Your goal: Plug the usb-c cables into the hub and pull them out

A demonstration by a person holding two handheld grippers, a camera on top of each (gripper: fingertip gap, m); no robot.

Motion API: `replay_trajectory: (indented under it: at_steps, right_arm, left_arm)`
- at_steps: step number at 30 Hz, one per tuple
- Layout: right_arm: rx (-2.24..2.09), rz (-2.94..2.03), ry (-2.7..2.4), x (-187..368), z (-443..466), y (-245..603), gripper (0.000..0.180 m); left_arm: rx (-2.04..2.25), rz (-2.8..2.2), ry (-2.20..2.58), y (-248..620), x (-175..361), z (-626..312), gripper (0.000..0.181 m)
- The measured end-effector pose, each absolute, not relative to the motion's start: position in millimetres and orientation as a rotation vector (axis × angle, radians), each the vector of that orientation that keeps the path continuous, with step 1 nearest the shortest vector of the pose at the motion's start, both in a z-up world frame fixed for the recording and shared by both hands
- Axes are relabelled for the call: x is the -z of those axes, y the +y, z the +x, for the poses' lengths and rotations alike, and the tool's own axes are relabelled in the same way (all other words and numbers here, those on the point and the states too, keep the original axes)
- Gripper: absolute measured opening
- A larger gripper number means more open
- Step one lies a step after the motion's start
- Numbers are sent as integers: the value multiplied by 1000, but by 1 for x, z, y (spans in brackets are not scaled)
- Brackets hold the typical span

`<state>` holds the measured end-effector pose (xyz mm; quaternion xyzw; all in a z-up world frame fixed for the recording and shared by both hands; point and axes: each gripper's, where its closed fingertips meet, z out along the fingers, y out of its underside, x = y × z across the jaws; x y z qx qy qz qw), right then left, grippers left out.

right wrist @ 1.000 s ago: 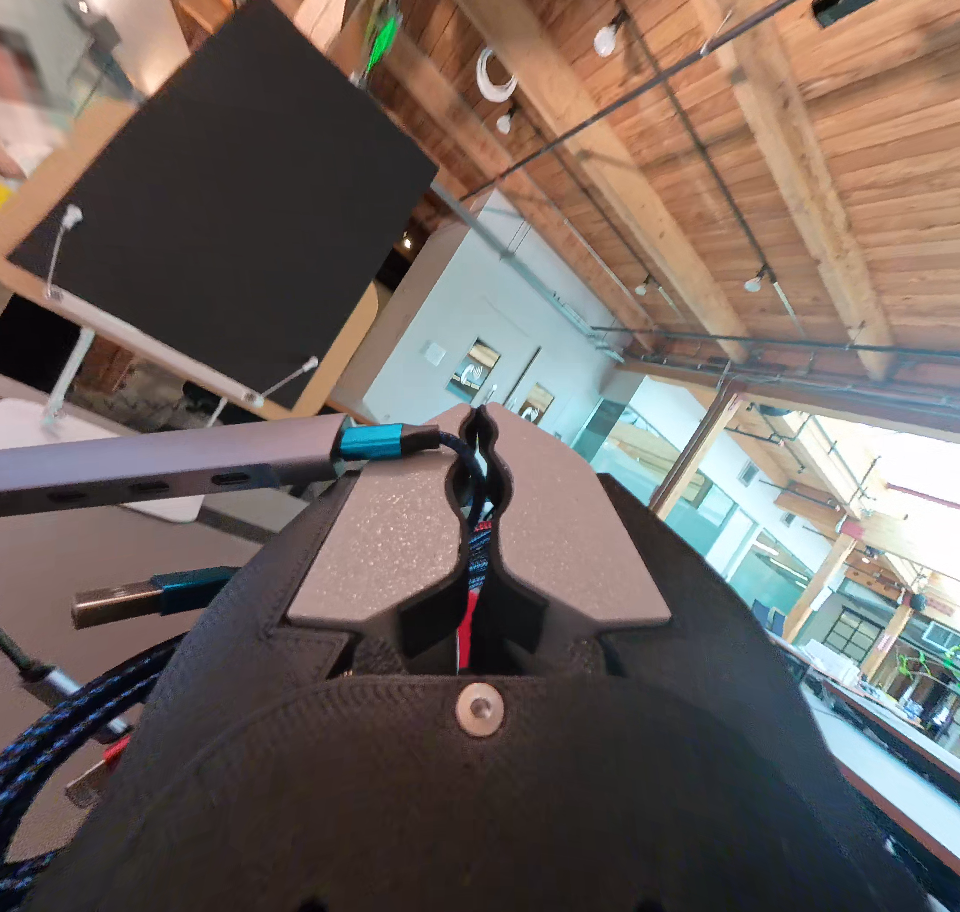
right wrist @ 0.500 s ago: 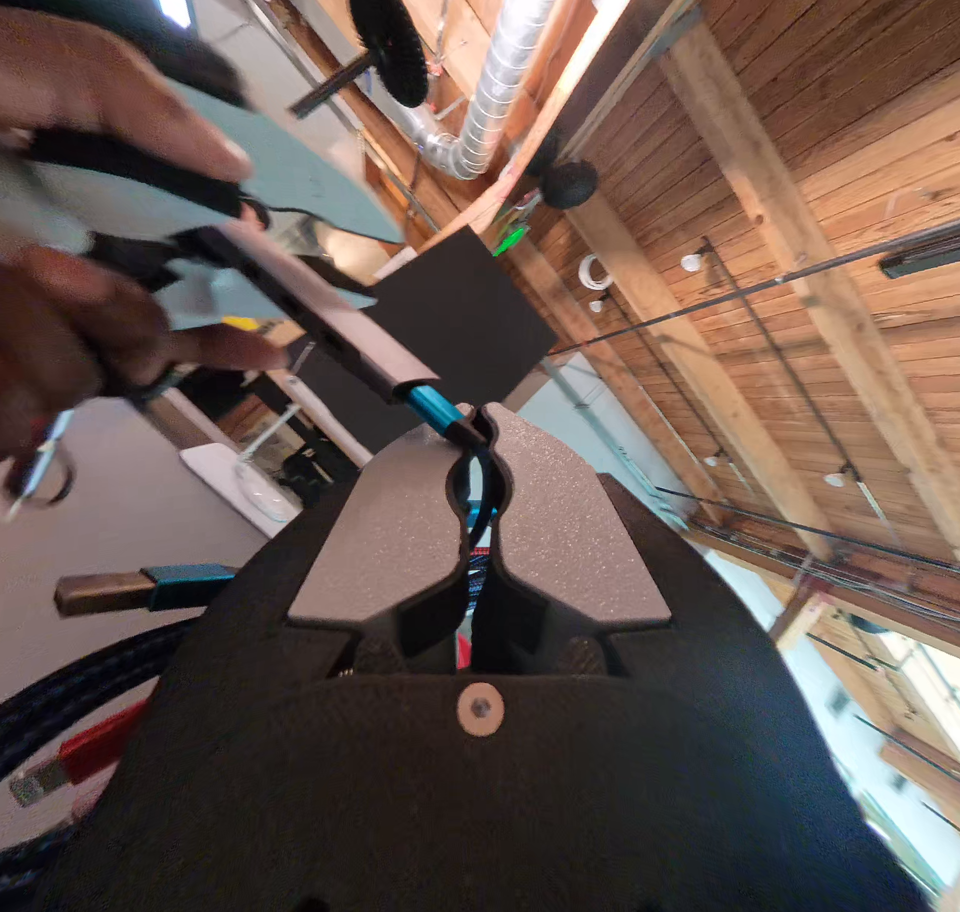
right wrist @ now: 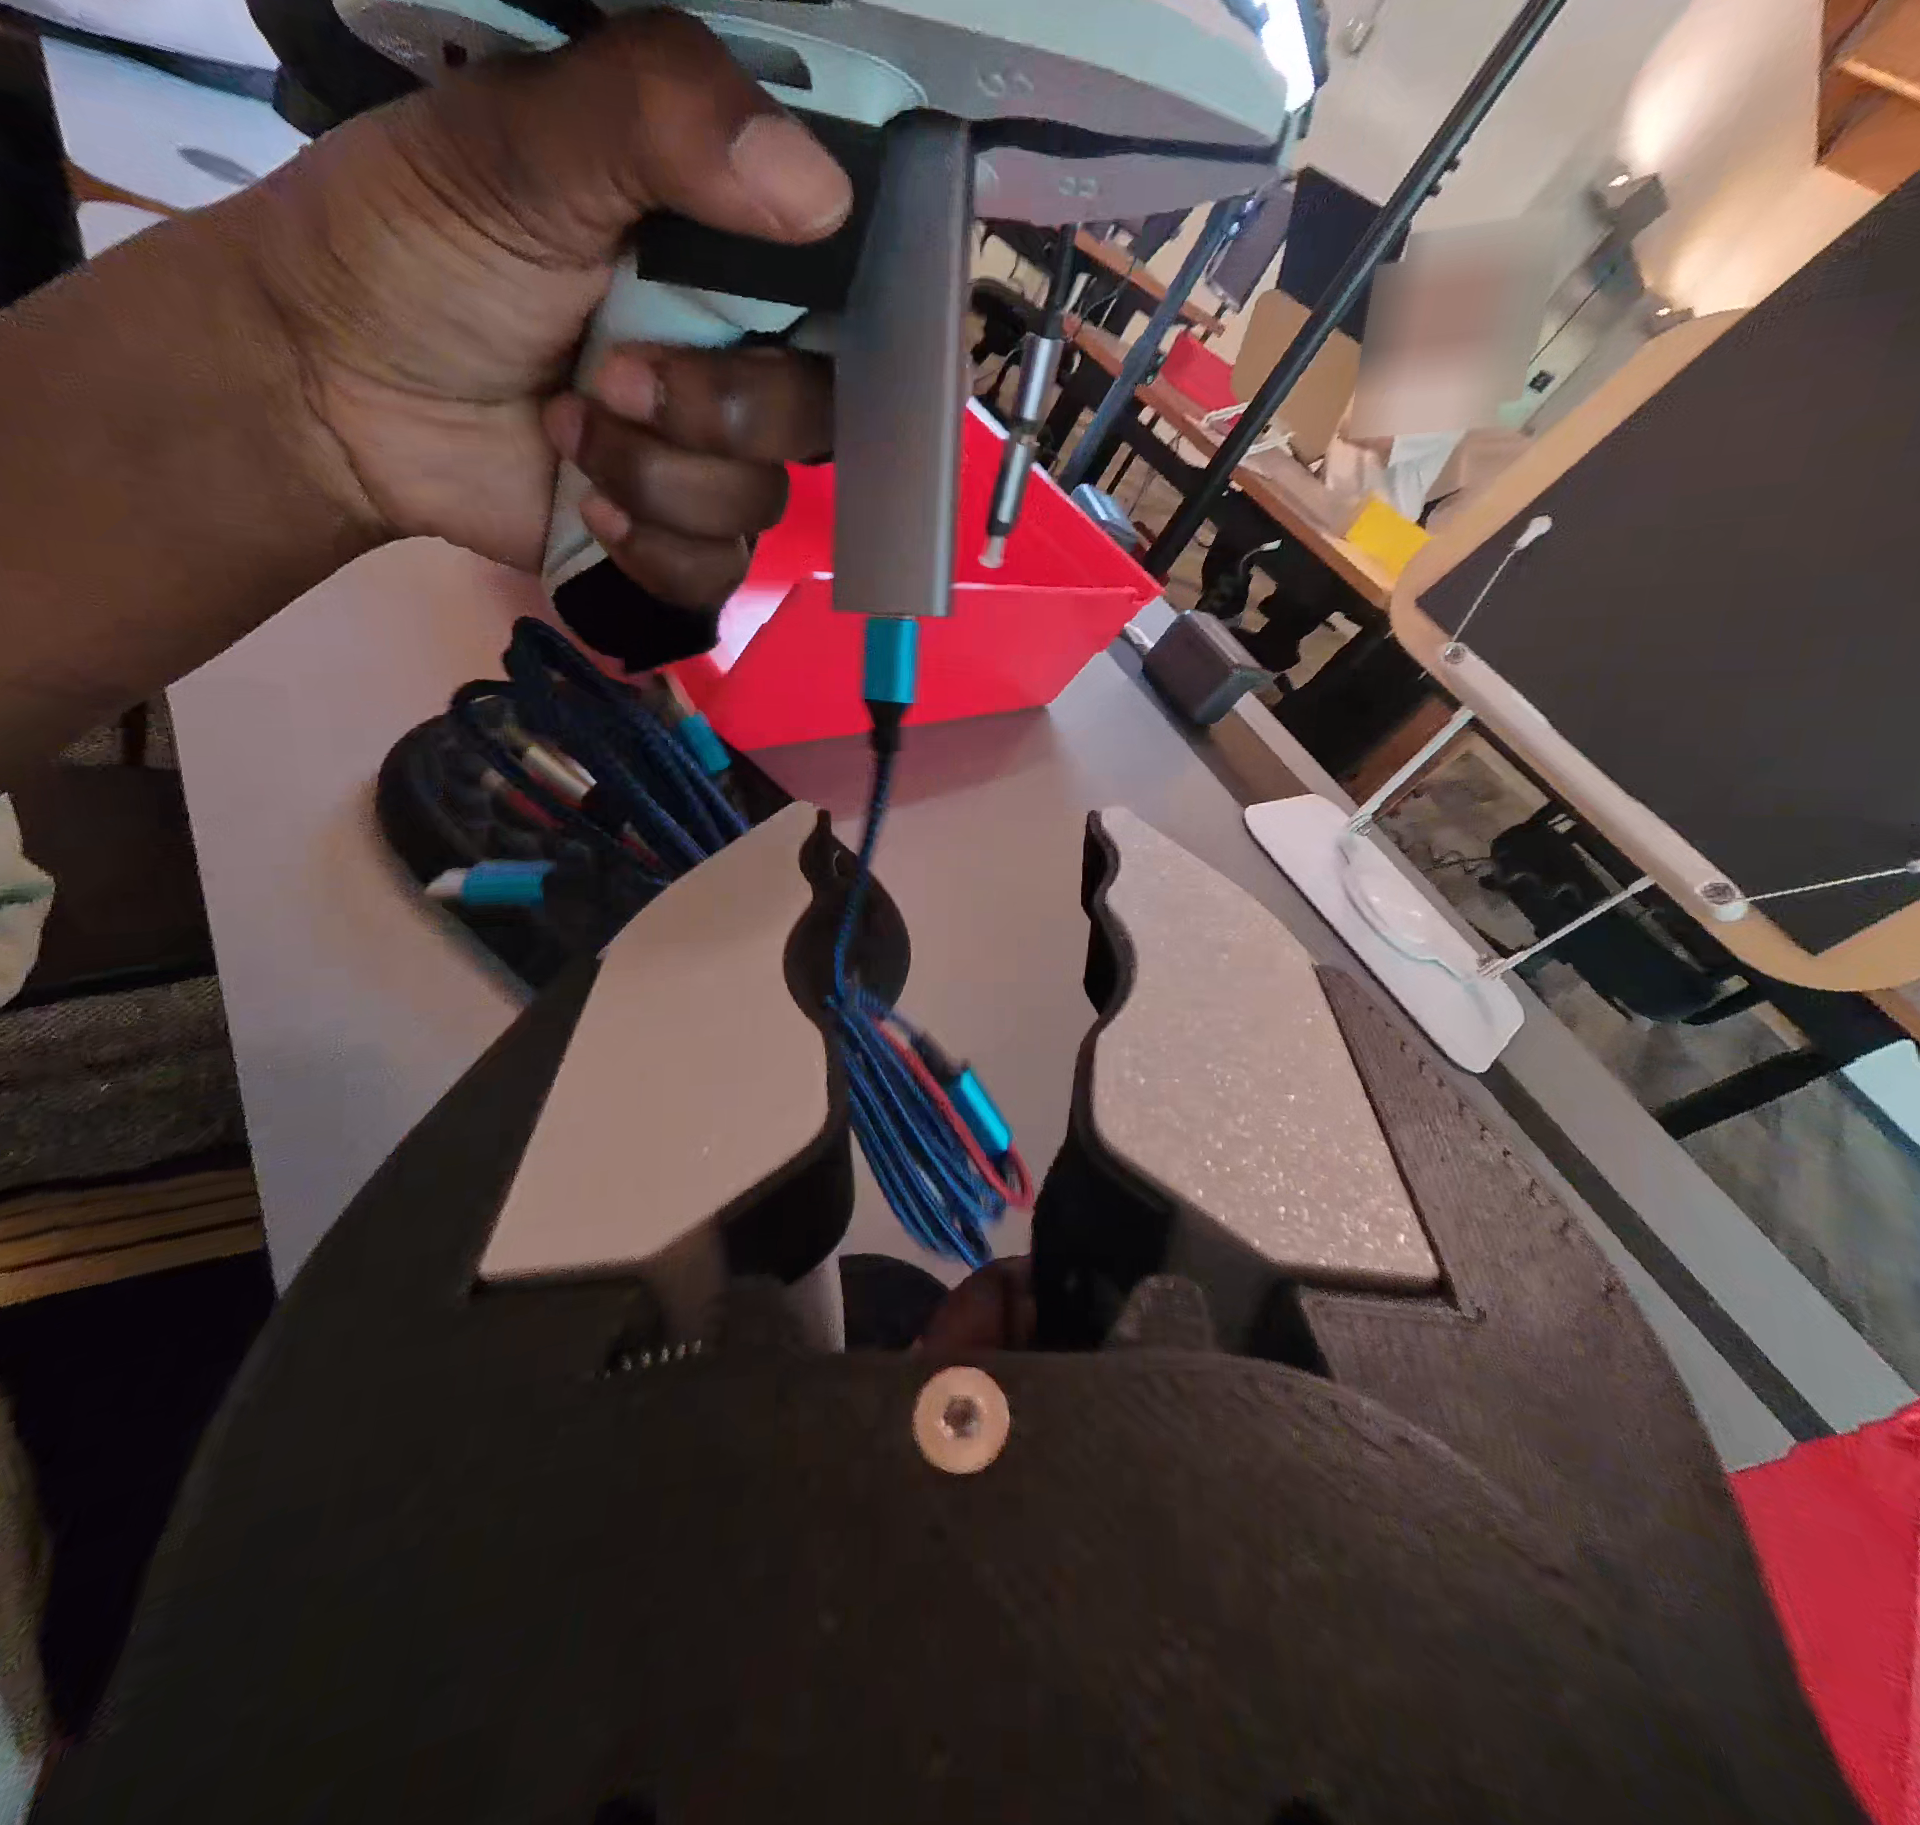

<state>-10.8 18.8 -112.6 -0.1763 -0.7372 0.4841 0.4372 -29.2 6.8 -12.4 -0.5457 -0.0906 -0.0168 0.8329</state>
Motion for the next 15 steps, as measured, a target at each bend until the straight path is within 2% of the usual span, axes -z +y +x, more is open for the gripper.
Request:
replay_trajectory:
  at_steps: [3,7,10,11,13,15]
  right_arm:
    - [-1194,-437,-1750,106,-11,7,33]
    - [-1146,-513,-1729,112,-23,-8,30]
    - [-1141,-546,-1692,113,-28,-12,11]
    - [-1126,-555,-1675,113,-29,-11,11]
    - [-1134,-566,-1620,110,-31,-8,10]
    - [-1197,-608,-1550,104,-31,-4,10]
  left_arm:
    - [-20,-1193,-221,10,18,-34,6]
    - [-6,-1179,-239,14,16,-33,6]
    - [-34,-1166,-262,15,16,-36,10]
    - [-33,-1161,-269,15,15,-36,6]
    - [6,-1159,-267,16,15,-35,12]
    - [11,-1258,-259,25,26,-33,42]
